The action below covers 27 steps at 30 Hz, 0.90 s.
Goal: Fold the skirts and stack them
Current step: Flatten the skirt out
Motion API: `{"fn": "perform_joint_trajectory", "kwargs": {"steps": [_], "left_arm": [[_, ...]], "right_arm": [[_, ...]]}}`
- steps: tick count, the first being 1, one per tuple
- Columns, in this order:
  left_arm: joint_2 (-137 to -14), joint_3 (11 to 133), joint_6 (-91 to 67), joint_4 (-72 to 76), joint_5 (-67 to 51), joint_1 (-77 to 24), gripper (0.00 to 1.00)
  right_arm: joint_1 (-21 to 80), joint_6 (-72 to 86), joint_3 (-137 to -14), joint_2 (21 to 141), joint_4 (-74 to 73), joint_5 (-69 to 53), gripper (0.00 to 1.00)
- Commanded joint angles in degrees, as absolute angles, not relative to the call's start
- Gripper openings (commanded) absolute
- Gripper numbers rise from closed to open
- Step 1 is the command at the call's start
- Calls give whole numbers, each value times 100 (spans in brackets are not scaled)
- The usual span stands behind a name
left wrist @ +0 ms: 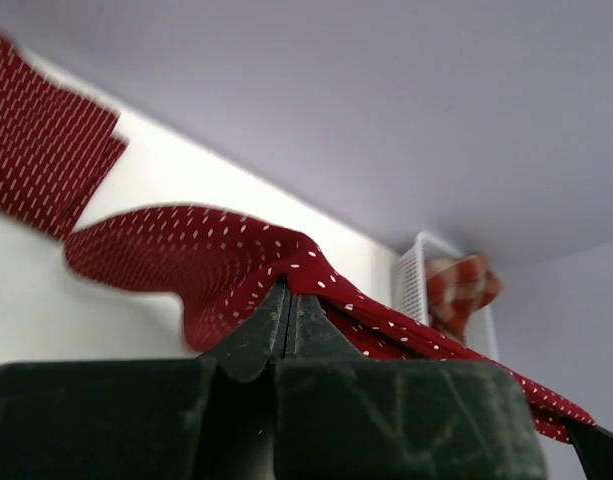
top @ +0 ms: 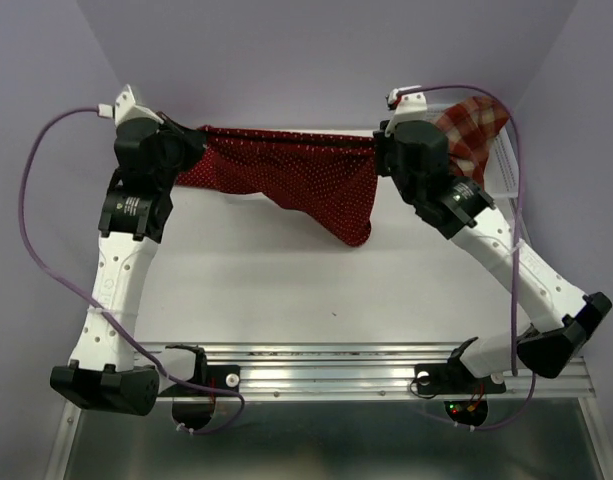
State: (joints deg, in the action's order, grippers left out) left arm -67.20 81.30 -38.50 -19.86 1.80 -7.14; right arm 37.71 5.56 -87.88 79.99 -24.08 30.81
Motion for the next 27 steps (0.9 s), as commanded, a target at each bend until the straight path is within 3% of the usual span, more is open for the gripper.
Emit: {"fn": "perform_joint_trajectory", "kwargs": {"steps": [1,10,16,23,27], "left_arm": [[-6776,9201,-3340,-1811,1038,-580,0],[-6924,9703,-3120,-1038,1107,-580,0],[-8092,10211,-3225,-1046,897,-571,0],[-10141,13538,-3129,-1679,-182,-545,0],[-10143,13493,-3103,-881,-386,-510,0]], "right_arm": [[3656,-719,-9666,7770,-3419,3755,1],[3656,-1590,-10846,8093,-3252,2954,1],[2516,-1450,-11344,9226,-3155,1532,1],[1548,-1705,-14110,10712,-2858,1020,1],[1310,-1863,-13871,10390,-2049,748,1]]}}
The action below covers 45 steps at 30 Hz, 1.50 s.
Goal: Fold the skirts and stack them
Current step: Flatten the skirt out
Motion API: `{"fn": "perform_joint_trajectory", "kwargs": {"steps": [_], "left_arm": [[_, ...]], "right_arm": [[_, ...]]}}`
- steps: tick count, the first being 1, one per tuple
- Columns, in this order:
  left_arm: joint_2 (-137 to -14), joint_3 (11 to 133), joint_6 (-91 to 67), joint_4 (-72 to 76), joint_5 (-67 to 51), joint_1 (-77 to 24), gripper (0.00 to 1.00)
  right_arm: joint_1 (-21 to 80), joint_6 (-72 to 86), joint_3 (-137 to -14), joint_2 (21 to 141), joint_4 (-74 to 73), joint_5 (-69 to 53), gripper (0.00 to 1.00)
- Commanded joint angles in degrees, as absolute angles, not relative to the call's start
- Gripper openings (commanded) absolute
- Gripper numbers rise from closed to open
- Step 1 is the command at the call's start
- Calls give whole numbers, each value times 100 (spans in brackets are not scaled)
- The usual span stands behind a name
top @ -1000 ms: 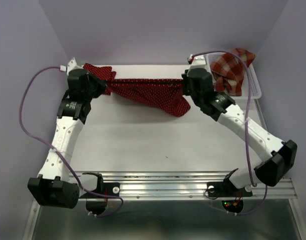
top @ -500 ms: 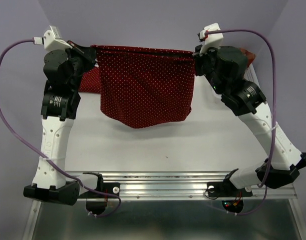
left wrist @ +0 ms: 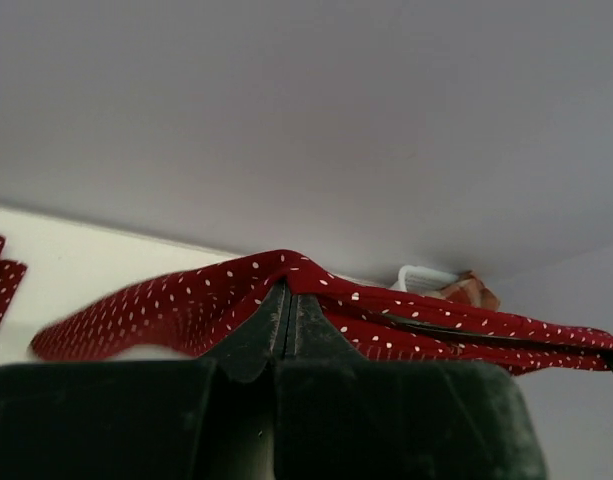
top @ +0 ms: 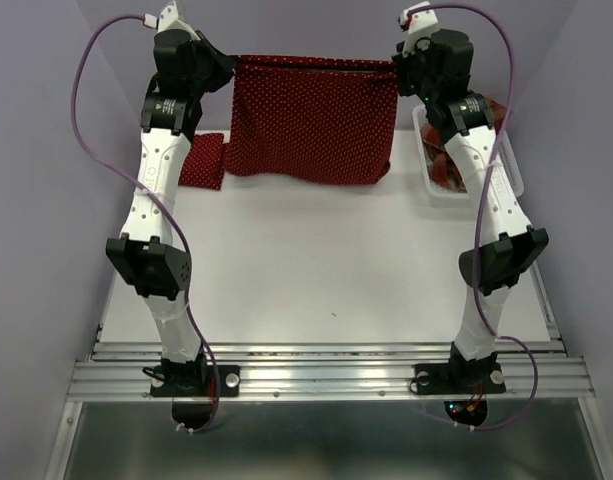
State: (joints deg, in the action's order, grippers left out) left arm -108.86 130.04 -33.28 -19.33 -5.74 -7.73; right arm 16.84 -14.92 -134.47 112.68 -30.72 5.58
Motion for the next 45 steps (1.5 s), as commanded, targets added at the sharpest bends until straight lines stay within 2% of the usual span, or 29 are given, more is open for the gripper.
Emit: {"fn": "perform_joint_trajectory", "kwargs": {"steps": [1,5,6,9,13,15,16,17,18,19,20,21,22,24,27,31,45], "left_arm": [[-10064,13317,-3155,-731,-448,-492,0],[-9573,11939,-3067,-133,-808,-448,0],[-9310,11031,-3059,242,-887,-457,0],[-8834,8987,-3208,956,-1185,-457,0],[-8561,6877,-3577,1284,-1257,-475,0],[-8394,6058,-3639,968,-1274,-475,0],[-8289,5821,-3665,784,-1266,-492,4],[-8175,5627,-3639,425,-1257,-492,23],[-7834,5303,-3639,135,-909,-501,38],[-7640,5222,-3621,-242,-731,-510,87],[-7438,5151,-3551,-759,-547,-510,99],[-7061,5159,-3542,-991,-336,-510,99],[-6901,5211,-3481,-1219,-56,-510,99],[-6602,5517,-3436,-1719,306,-518,99],[-6391,5817,-3392,-1898,229,-545,99],[-6302,5696,-3392,-1338,-252,-606,99],[-8628,6152,-3366,-282,-904,-1125,99]], "right_arm": [[1223,-1802,-13713,10284,-1926,721,1],[1081,-1758,-12046,9590,-1697,370,1],[1081,-1784,-11580,9267,-1653,239,1],[1081,-1749,-9220,8590,-1529,-359,7],[1239,-1196,-7039,7668,-1572,-842,11],[1754,-1012,-6541,7454,-1862,-940,16],[2001,-724,-6400,7401,-2124,-923,21],[2256,-547,-6198,7322,-2675,-923,27],[2746,-136,-6101,7252,-2907,-862,39],[2934,-1,-5995,7033,-3222,-835,51],[3049,218,-5907,6901,-3356,-992,69],[3050,307,-5906,6760,-3453,-1054,97],[3050,473,-5967,6646,-3524,-1029,100],[3050,510,-6203,6374,-3603,-714,100],[3050,492,-6398,6319,-3437,-633,100],[3050,763,-6661,6704,-3191,-73,100],[3050,844,-6724,9006,-2136,-694,100]]}}
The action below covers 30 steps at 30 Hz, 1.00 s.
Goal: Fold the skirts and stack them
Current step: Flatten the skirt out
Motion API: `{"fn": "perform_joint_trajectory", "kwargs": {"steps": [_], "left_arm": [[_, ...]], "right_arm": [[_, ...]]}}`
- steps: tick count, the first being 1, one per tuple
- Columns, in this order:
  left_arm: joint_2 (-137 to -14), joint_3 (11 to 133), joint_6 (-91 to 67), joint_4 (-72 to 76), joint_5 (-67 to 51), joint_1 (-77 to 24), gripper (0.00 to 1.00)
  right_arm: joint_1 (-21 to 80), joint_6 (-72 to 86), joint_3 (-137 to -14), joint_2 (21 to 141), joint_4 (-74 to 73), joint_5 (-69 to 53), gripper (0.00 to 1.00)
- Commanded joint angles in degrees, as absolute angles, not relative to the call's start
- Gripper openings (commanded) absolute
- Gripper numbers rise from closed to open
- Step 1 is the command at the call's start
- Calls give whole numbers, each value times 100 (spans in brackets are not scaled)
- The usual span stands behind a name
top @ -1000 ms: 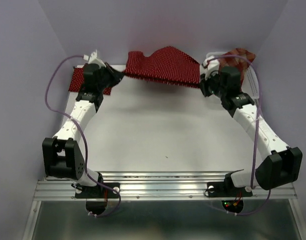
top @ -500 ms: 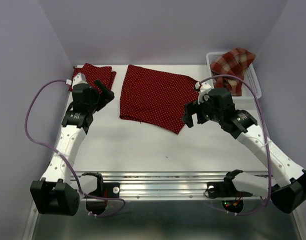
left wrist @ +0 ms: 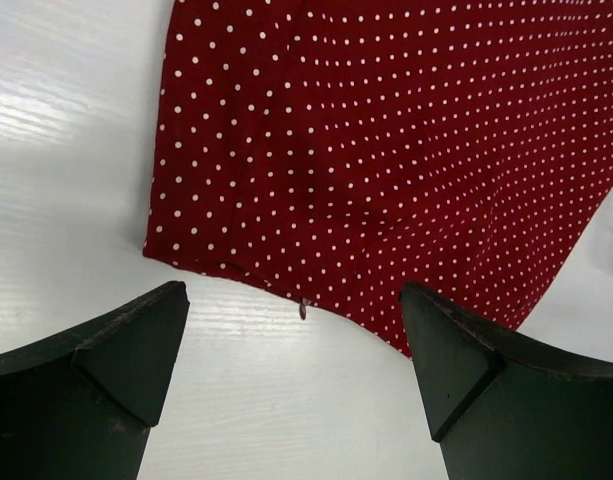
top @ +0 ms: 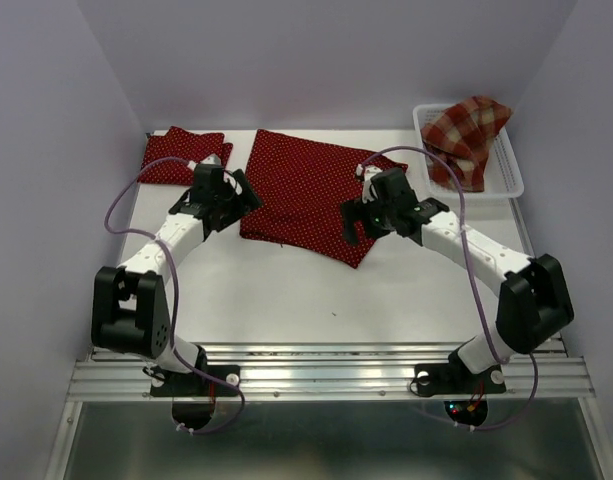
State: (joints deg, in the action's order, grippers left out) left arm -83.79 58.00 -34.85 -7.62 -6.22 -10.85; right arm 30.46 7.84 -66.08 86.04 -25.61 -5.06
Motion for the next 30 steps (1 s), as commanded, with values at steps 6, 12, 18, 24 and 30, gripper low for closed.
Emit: {"fn": "perform_joint_trajectory", "kwargs": {"steps": [6,12,18,24,30], "left_arm": [[-9588,6240,-3296,-114,-1081,-1151,99],[-10045,6161,-3261,-44,-1125,-1151,99],[-10300,6161,-3191,-219,-950,-1143,99],[-10511,6459,-3121,-658,-520,-1055,99],[-10968,7250,-2883,-659,-597,-1063,99]], "right_arm": [[3050,712,-6548,9632,-1873,-826,100],[3321,589,-6127,10010,-1618,-1045,100],[3664,589,-5801,10081,-1608,-1055,100],[4173,870,-5520,9888,-1801,-1160,100],[4833,949,-5703,10071,-1758,-1344,100]]}}
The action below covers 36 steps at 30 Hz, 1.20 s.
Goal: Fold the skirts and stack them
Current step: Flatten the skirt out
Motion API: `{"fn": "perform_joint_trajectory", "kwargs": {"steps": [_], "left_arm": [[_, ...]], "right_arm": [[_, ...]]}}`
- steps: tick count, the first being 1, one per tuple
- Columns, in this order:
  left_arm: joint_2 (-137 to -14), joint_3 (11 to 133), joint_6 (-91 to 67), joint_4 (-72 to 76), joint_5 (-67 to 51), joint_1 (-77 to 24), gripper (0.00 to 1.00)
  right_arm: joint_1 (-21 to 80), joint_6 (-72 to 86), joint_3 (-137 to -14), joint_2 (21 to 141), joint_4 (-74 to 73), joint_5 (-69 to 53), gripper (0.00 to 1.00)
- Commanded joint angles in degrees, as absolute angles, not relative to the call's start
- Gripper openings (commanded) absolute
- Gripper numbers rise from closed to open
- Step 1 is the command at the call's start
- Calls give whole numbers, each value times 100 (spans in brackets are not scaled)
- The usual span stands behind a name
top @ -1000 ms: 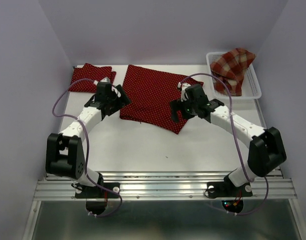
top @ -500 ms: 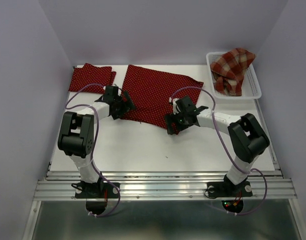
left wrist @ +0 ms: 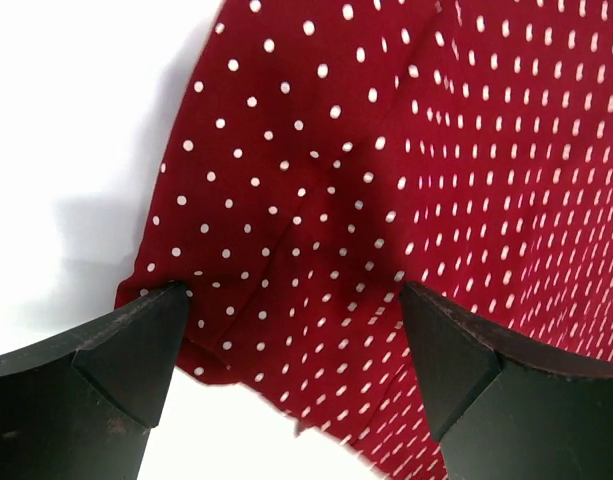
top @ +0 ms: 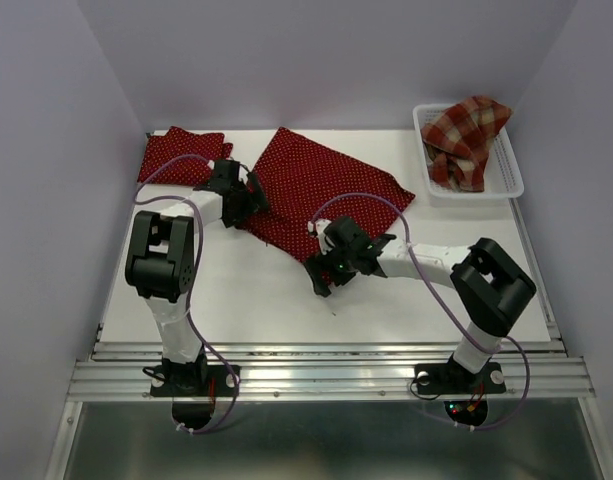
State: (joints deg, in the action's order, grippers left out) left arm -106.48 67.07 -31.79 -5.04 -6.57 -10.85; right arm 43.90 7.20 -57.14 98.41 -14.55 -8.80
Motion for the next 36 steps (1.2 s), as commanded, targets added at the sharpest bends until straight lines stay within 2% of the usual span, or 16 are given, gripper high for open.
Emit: {"fn": "perform_joint_trajectory", "kwargs": {"steps": [1,7,13,15,19,23,28,31,36], "left_arm": [[-11178,7529,-2761,-659,-650,-1063,99],[-12119,8594,-2391,-887,-861,-1116,99],[-12910,9799,-2241,-1239,-1098,-1178,99],[-13113,10176,-2206,-1266,-1125,-1187,99],[-13263,10862,-2118,-1467,-1169,-1187,99],[-12886,11267,-2109,-1520,-1099,-1187,99],[-11641,10750,-2188,-1538,-520,-1283,99],[-10945,9925,-2372,-1564,104,-1371,99],[-9249,7773,-3056,-1355,299,-1774,99]], "right_arm": [[4912,949,-5782,10133,-1758,-1362,100],[5413,765,-6529,10809,-1723,-1679,100],[5896,686,-7952,11688,-1714,-2320,100],[6011,458,-8375,11865,-1872,-2198,100],[6012,465,-8447,11550,-1837,-1549,100],[6012,843,-8069,10830,-1854,-49,100],[5758,1843,-7095,9338,-2152,1419,100],[5390,2766,-6339,8695,-2802,2002,100],[4256,3884,-5389,7630,-4060,2241,100]]}}
